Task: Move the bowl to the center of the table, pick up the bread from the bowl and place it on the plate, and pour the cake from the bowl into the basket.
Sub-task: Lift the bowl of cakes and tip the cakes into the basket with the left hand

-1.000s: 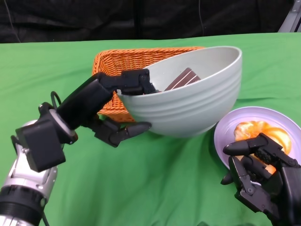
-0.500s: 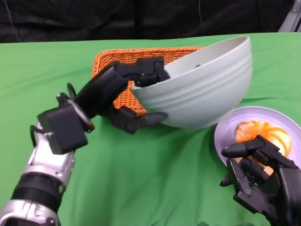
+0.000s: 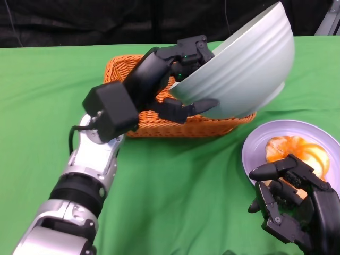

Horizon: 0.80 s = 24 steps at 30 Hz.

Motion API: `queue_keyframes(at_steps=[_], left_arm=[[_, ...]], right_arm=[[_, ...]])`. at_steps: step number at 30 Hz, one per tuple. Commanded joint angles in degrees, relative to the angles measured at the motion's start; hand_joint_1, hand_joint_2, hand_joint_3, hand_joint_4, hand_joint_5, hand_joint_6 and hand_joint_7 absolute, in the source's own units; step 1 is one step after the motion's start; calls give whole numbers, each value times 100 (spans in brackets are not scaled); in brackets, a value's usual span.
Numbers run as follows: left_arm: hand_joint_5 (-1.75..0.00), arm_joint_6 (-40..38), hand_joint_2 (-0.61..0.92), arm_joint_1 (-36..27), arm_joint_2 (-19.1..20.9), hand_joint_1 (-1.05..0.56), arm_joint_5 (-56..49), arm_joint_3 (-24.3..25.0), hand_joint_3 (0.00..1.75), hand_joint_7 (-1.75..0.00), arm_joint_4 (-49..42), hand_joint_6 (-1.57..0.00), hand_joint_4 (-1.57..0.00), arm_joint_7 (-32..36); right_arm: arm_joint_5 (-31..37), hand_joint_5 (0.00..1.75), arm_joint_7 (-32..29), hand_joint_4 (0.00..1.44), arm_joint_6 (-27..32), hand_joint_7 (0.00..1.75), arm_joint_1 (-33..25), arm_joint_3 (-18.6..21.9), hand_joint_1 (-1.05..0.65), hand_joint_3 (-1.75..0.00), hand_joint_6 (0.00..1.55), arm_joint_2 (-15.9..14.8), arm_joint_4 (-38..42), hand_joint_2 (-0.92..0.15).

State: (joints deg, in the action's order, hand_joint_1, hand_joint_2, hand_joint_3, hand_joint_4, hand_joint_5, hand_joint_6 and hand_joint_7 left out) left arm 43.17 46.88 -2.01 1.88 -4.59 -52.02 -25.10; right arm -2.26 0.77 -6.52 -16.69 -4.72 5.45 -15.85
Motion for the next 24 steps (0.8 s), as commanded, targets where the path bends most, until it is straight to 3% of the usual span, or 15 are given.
queue_keyframes(at_steps=[1,14,24], left_arm=[[-175,-67,71,318,-66,-22,-31,117,90,-145,-189,-69,-83,245],[-175,-1547,75,868,-548,-26,759,875,81,-163,-789,-55,-71,68],[-175,-3261,76,1182,-810,-18,1776,1753,83,-168,-884,-62,-75,-142]], right_arm=[[-11,160,-6,70,-127,133,-29,33,-14,-84,66,-38,41,-65],[-39,161,41,70,-174,133,-38,57,-16,-84,66,-56,133,-64],[0,162,13,70,-168,133,-61,37,-18,-81,67,-46,132,-64]])
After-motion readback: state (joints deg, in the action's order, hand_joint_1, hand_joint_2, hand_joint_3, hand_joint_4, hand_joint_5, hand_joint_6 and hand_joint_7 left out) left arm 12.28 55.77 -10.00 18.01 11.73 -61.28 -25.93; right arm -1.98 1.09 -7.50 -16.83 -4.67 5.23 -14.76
